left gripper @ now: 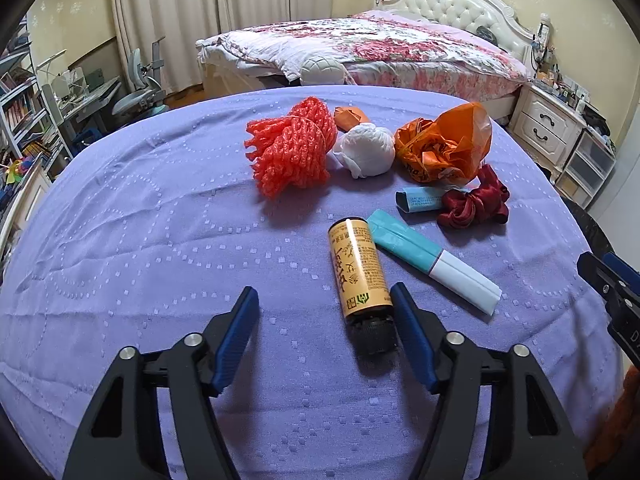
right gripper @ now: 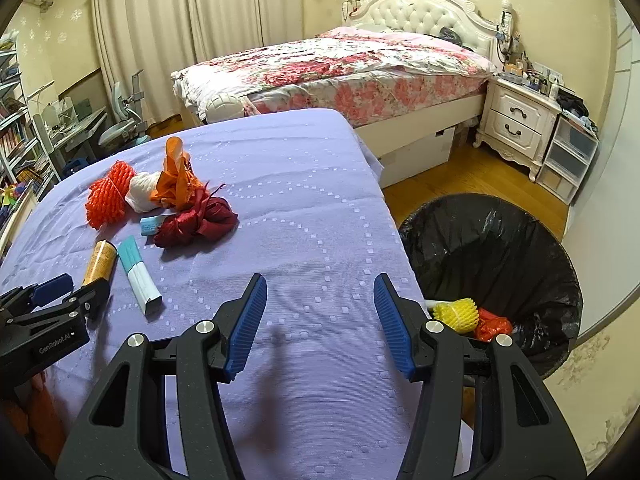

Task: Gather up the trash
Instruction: 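Grasp the gold can with the left tool while the right tool grasps the teal tube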

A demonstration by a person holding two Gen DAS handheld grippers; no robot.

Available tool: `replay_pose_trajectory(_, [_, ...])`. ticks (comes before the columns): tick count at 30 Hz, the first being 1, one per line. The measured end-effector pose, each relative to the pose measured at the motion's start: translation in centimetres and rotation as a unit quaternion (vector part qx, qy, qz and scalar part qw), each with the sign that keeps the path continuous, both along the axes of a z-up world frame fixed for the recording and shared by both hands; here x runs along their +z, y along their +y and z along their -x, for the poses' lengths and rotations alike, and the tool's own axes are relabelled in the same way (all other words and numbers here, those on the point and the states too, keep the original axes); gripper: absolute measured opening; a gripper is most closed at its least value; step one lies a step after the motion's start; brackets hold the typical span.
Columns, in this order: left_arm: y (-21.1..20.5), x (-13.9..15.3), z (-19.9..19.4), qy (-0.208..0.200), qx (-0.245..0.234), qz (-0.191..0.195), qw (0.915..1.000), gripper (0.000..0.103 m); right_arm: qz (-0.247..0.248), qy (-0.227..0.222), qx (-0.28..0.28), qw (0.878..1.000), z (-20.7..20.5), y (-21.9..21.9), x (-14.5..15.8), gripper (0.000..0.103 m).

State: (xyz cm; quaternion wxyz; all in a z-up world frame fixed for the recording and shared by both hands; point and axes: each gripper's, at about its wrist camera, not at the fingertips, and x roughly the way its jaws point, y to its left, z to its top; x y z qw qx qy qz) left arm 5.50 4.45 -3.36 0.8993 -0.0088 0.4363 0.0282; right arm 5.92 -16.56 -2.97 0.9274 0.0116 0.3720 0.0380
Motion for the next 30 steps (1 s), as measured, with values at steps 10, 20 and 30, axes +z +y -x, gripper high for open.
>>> replay_pose_trajectory(10, [-0.5, -0.1, -0.5, -0.006, -0.033, 0.003, 0.9994, 0.026, 0.008, 0.003, 0.025, 1.0, 0.2, 2.0, 0.0, 0.054])
replay_pose_trajectory(20, [1.8, 0.2, 0.7, -0.012, -0.024, 0.003, 0.9996, 0.026, 0.009, 0.007, 0.083, 0.997, 0.6, 6.2, 0.2, 0.054])
replay_pose_trajectory(30, [6.6, 0.4, 1.4, -0.015, 0.021, 0.006, 0.9996, 0.026, 0.011, 0.027, 0.14, 0.99, -0.4, 10.7, -0.1, 0.054])
